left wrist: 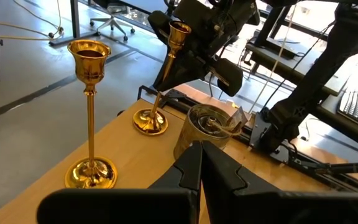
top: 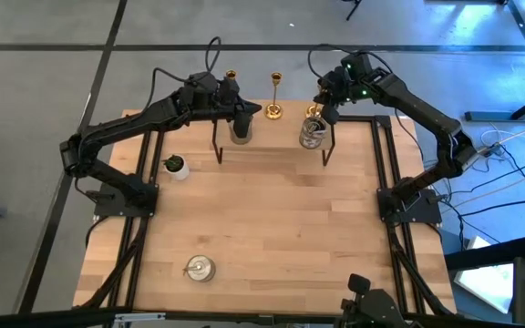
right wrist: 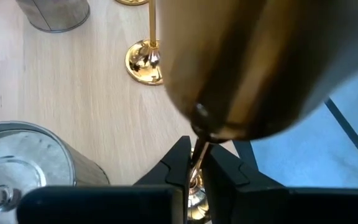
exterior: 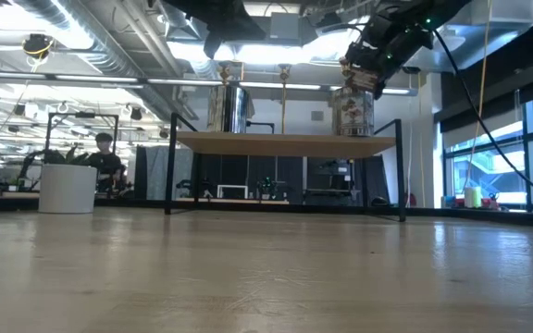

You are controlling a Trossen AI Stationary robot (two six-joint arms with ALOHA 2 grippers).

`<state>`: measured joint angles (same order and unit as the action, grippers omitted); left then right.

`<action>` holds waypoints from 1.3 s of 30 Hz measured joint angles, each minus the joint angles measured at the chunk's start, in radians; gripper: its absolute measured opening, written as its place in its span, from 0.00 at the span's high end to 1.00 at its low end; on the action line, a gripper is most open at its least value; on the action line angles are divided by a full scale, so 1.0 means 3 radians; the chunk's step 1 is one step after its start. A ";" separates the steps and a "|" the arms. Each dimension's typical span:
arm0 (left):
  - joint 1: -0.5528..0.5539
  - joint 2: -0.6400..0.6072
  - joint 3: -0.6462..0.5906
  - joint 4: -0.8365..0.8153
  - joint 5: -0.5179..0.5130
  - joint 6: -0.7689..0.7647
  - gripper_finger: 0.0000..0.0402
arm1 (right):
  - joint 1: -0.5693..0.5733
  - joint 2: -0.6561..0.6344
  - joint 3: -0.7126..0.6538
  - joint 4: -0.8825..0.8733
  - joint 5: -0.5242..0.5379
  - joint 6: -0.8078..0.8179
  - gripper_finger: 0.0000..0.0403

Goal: Pick & Place candle stick holders
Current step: Put the gold candle holder on the shelf aligned with the other gold candle holders

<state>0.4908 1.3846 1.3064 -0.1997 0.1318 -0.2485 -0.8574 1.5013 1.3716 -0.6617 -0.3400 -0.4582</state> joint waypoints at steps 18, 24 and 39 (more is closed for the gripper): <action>0.0001 0.0076 -0.0004 0.0007 0.0045 -0.0003 1.00 | 0.0000 0.0000 0.0000 -0.0005 -0.0004 -0.0008 0.90; 0.0001 0.0076 -0.0004 0.0029 0.0044 -0.0004 1.00 | 0.0000 0.0000 0.0000 -0.0003 -0.0005 -0.0009 0.80; 0.0001 0.0076 -0.0004 0.0028 0.0039 -0.0005 1.00 | 0.0001 0.0000 0.0000 0.0081 0.0219 0.0076 0.64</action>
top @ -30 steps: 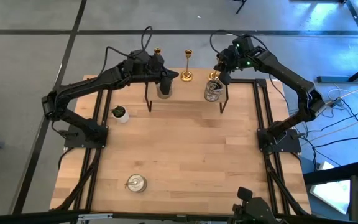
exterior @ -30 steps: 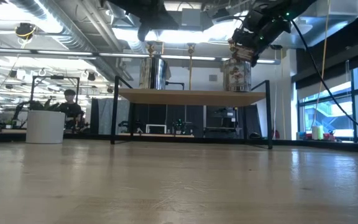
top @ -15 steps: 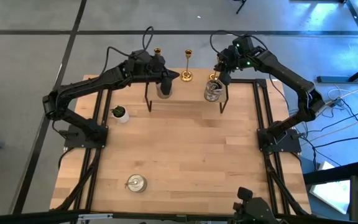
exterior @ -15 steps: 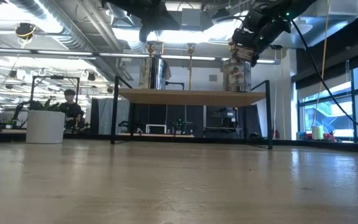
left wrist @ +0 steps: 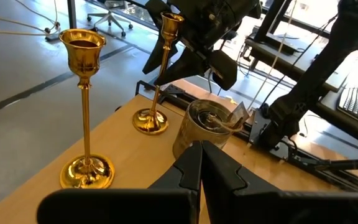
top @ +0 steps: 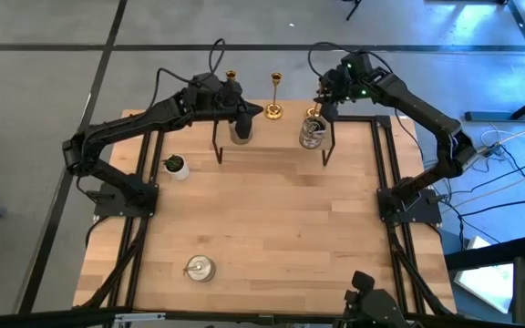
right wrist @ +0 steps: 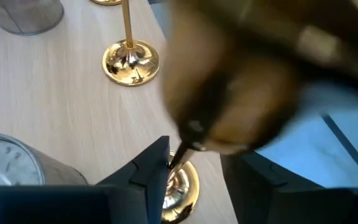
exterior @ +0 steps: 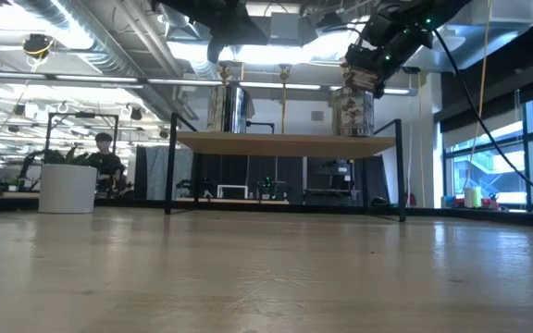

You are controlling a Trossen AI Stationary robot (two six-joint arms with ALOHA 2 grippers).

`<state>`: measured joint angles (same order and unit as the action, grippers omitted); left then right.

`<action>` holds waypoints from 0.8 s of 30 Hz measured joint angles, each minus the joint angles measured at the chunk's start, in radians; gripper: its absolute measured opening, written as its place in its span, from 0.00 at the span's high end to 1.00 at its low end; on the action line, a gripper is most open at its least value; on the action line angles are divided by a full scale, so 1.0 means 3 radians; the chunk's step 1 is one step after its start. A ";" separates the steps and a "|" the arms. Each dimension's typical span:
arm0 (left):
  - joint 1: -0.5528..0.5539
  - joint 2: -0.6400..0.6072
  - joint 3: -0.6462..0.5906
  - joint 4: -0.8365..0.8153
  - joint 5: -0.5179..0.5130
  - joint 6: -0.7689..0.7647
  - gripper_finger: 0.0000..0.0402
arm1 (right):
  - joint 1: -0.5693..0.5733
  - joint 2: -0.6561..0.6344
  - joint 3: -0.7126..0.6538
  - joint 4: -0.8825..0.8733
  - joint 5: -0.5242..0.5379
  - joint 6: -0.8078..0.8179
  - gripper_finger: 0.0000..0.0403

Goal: Pick & Place candle stick holders
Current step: Put the gold candle holder on the shelf aligned with the other gold candle holders

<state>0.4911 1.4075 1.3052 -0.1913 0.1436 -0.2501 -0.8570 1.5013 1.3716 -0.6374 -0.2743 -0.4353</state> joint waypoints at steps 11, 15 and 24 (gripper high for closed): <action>0.0000 -0.0001 0.0001 -0.0001 -0.0001 0.0001 1.00 | 0.0001 0.0000 0.0000 0.0059 0.0004 0.0137 0.60; -0.0001 -0.0001 0.0001 -0.0001 -0.0001 0.0001 1.00 | 0.0001 0.0000 0.0001 0.0079 0.0005 0.0203 0.59; -0.0001 -0.0001 0.0003 -0.0001 -0.0001 0.0003 1.00 | 0.0001 0.0000 0.0001 0.0032 0.0006 0.0285 0.54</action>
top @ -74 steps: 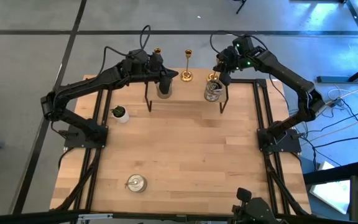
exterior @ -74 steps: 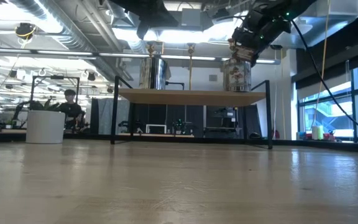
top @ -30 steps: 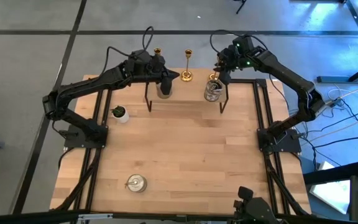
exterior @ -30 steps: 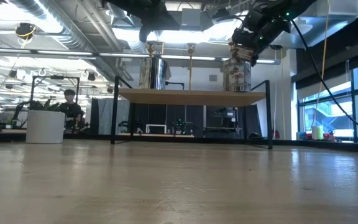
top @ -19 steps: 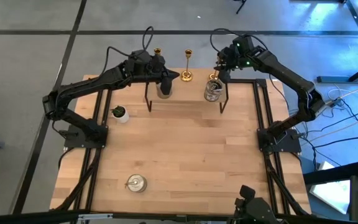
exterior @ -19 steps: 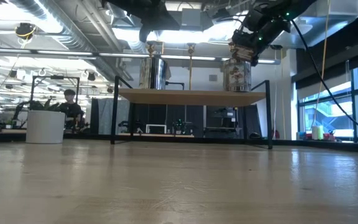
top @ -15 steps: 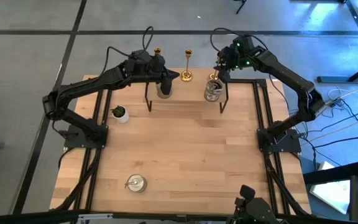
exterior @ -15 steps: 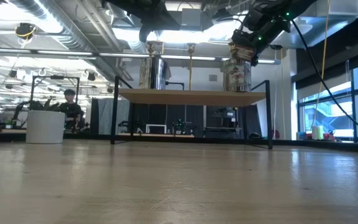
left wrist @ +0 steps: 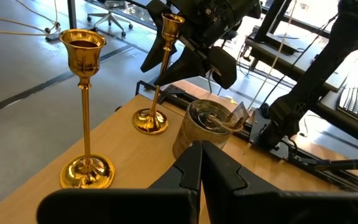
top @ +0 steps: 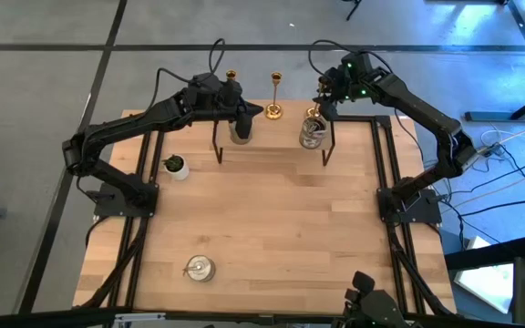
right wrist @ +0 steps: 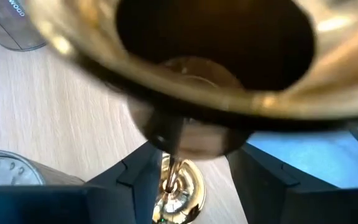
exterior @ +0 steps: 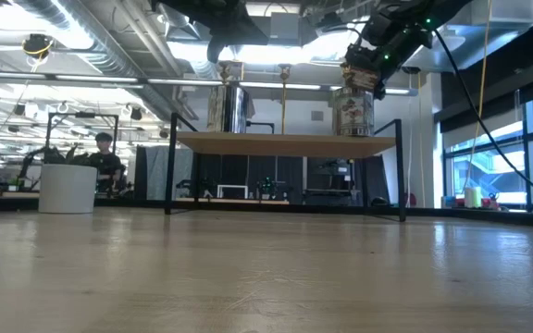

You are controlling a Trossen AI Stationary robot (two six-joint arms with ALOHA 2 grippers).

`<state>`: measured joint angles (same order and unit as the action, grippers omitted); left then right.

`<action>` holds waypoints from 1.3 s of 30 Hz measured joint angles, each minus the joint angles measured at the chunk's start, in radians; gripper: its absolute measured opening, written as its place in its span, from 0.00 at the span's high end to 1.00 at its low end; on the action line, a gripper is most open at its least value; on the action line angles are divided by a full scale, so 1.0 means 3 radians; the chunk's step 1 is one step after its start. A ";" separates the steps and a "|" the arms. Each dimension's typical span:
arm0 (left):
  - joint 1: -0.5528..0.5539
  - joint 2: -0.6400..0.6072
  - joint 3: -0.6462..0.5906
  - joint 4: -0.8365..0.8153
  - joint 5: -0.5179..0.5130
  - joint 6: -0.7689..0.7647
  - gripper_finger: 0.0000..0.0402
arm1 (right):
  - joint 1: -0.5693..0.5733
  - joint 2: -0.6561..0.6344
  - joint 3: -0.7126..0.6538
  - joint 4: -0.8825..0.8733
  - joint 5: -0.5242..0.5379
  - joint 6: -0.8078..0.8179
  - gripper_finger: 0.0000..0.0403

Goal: Pick & Place candle stick holders
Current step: Put the gold candle holder on the shelf aligned with the other gold candle holders, then adjust the silver scented candles on the shelf

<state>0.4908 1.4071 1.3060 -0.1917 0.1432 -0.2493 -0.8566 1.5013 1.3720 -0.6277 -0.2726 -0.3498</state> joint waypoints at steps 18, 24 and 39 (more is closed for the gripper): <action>0.0001 -0.0001 0.0001 0.0000 -0.0015 -0.0001 1.00 | 0.0002 -0.0233 0.0080 -0.0287 -0.0001 0.0009 0.53; 0.0001 -0.0003 0.0001 0.0001 -0.0015 -0.0021 1.00 | 0.0025 -0.0365 0.0080 -0.0332 -0.0001 0.0009 0.53; 0.0000 -0.0003 0.0001 0.0029 0.0022 -0.0089 1.00 | 0.0091 -0.0949 0.0080 -0.1127 -0.0114 -0.0067 0.53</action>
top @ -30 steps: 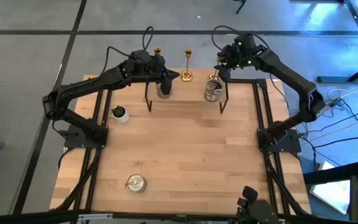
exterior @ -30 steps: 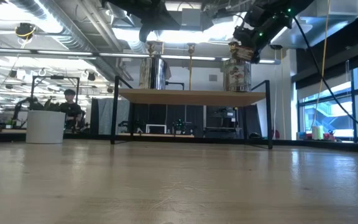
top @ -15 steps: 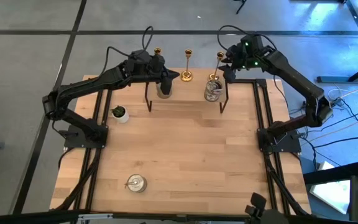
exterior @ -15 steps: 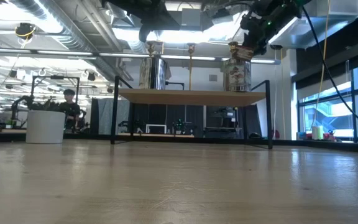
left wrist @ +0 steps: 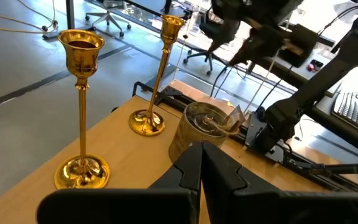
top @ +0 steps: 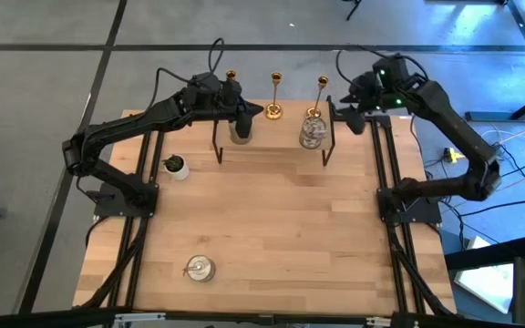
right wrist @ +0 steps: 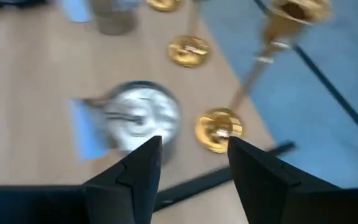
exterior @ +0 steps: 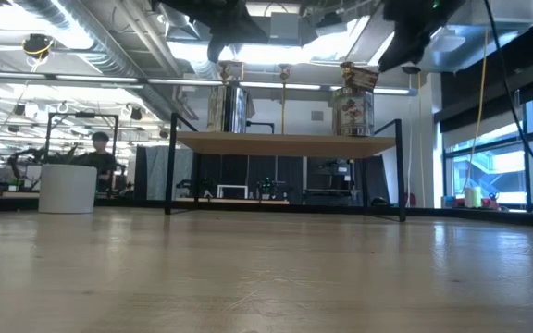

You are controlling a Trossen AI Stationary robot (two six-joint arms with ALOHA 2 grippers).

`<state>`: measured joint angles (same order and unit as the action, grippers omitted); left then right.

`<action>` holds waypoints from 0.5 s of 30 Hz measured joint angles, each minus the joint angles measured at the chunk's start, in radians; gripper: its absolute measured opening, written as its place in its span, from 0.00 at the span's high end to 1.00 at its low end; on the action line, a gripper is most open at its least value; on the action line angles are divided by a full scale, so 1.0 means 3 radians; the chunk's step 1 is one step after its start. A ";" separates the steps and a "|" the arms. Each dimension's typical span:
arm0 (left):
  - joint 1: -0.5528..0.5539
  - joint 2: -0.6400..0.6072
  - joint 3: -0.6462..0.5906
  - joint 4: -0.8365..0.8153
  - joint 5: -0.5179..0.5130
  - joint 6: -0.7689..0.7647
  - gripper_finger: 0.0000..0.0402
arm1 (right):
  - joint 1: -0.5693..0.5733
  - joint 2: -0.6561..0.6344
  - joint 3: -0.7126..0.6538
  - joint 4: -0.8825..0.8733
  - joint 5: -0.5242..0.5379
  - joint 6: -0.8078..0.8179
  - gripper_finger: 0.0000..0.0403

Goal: Pick & Place candle stick holders
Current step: Adjust the silver scented candles on the shelf

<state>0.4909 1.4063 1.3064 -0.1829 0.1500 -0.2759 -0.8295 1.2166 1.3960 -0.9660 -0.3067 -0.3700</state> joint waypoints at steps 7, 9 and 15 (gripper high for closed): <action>0.0001 0.0000 0.0000 0.0048 0.0169 -0.0006 1.00 | 0.0218 -0.0182 0.0000 -0.0168 -0.0415 -0.0007 0.53; 0.0000 0.0000 0.0000 0.0073 0.0196 -0.0005 1.00 | 0.0285 -0.0216 0.0000 -0.0258 -0.0475 -0.0003 0.53; 0.0004 0.0000 0.0000 0.0102 0.0261 -0.0002 1.00 | 0.0488 -0.0343 -0.0004 -0.0402 -0.0475 0.0267 0.53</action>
<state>0.4921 1.4063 1.3064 -0.1525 0.2284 -0.2764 -0.6831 1.1137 1.3950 -1.0867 -0.4492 -0.2900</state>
